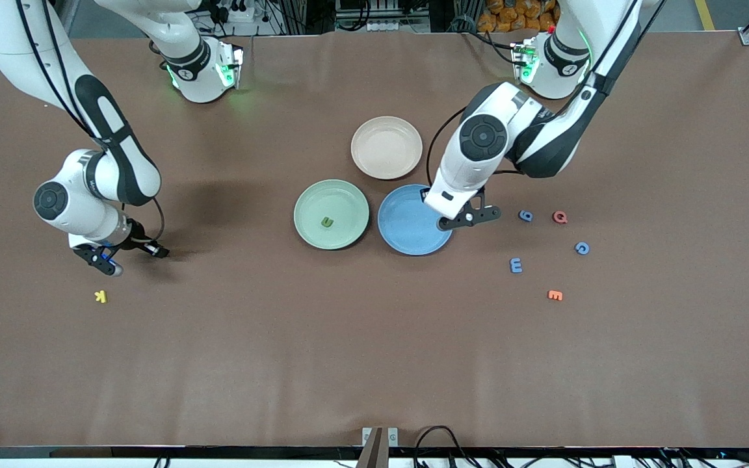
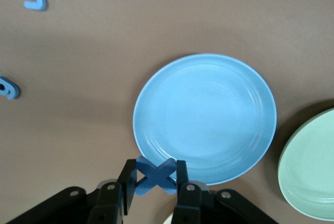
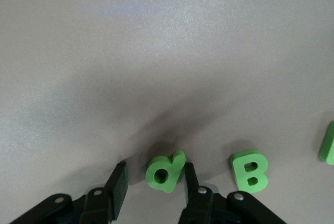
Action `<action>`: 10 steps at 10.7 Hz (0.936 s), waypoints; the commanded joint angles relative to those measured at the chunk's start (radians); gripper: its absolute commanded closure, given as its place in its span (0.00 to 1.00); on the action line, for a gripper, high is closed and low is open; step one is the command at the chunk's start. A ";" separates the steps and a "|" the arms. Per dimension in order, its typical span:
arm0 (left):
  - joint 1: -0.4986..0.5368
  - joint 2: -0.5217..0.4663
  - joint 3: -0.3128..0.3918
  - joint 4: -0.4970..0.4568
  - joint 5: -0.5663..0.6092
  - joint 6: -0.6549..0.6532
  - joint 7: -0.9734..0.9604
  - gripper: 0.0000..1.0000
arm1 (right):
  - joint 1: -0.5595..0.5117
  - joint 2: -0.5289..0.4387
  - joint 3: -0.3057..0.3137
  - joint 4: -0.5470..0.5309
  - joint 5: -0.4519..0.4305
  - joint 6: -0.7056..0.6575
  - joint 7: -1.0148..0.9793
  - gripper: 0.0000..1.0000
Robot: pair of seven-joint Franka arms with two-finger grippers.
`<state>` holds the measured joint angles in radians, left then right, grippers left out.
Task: Sort letters by color into matching plates
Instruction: 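Grasp the green d with the right gripper while the left gripper drops the x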
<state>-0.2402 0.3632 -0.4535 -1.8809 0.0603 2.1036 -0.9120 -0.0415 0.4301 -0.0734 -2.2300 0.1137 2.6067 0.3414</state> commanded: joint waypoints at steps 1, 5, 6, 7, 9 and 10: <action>-0.036 0.057 0.002 0.048 0.029 -0.005 -0.082 1.00 | -0.008 -0.022 0.004 -0.026 -0.008 0.012 -0.005 0.55; -0.053 0.088 0.004 0.082 0.027 -0.005 -0.110 0.85 | -0.015 -0.021 0.004 -0.026 -0.012 0.012 -0.009 0.64; -0.053 0.091 0.006 0.083 0.027 -0.005 -0.110 0.69 | -0.017 -0.019 0.004 -0.026 -0.014 0.012 -0.010 0.65; -0.053 0.091 0.006 0.083 0.027 -0.005 -0.110 0.52 | -0.018 -0.019 0.003 -0.026 -0.014 0.013 -0.016 0.69; -0.053 0.092 0.006 0.083 0.029 -0.005 -0.108 0.22 | -0.024 -0.018 0.003 -0.025 -0.014 0.013 -0.028 0.77; -0.053 0.092 0.006 0.082 0.029 -0.005 -0.108 0.09 | -0.023 -0.018 0.004 -0.025 -0.014 0.013 -0.027 0.78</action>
<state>-0.2833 0.4454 -0.4514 -1.8174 0.0604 2.1055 -0.9883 -0.0481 0.4244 -0.0765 -2.2343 0.1136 2.6081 0.3288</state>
